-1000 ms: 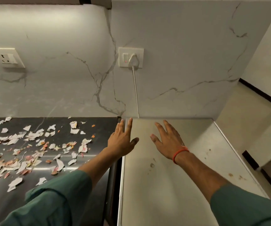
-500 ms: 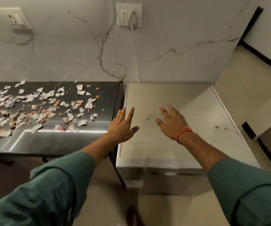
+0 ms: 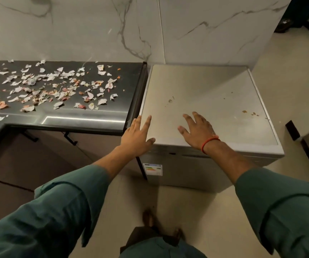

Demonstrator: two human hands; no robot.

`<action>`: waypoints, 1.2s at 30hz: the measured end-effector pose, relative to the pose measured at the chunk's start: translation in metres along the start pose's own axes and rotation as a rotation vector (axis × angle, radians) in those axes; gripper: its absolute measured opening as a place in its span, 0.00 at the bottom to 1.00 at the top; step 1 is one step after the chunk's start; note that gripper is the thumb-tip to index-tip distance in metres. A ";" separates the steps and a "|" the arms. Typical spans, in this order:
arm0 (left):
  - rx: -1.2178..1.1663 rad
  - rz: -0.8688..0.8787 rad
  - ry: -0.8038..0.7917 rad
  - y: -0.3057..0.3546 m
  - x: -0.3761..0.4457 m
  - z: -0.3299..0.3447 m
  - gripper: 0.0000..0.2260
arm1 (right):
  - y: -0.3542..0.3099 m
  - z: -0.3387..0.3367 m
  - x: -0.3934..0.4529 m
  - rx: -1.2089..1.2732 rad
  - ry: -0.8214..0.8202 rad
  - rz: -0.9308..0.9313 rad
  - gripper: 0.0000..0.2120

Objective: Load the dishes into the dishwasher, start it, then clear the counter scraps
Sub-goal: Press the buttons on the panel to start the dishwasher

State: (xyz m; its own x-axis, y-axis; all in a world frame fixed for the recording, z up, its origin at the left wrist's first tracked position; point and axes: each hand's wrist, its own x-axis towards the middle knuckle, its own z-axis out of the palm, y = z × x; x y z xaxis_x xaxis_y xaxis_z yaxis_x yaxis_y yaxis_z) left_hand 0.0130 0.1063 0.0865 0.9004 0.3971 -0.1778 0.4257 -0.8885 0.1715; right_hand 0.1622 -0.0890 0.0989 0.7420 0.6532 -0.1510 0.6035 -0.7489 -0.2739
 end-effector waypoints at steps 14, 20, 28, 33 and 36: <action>-0.390 -0.348 -0.108 -0.033 -0.030 0.078 0.14 | -0.008 0.068 -0.038 -0.013 -0.013 0.019 0.31; -0.612 -0.479 -0.284 -0.043 -0.021 0.132 0.22 | -0.005 0.090 -0.054 -0.097 0.011 0.012 0.31; -0.800 -0.590 -0.294 -0.040 0.013 0.165 0.26 | -0.001 0.119 -0.067 -0.021 0.088 -0.071 0.24; -0.830 -0.649 -0.314 -0.042 0.025 0.186 0.28 | -0.006 0.162 -0.081 0.027 -0.092 -0.100 0.22; -0.848 -0.655 -0.334 -0.039 0.029 0.194 0.28 | -0.006 0.177 -0.092 0.046 -0.146 -0.079 0.19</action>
State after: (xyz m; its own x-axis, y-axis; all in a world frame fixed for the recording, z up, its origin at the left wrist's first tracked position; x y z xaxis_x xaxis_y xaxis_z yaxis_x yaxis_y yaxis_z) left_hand 0.0052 0.1081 -0.1132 0.4650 0.5355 -0.7050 0.8466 -0.0359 0.5311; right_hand 0.0382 -0.1248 -0.0539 0.6404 0.7218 -0.2624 0.6418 -0.6906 -0.3334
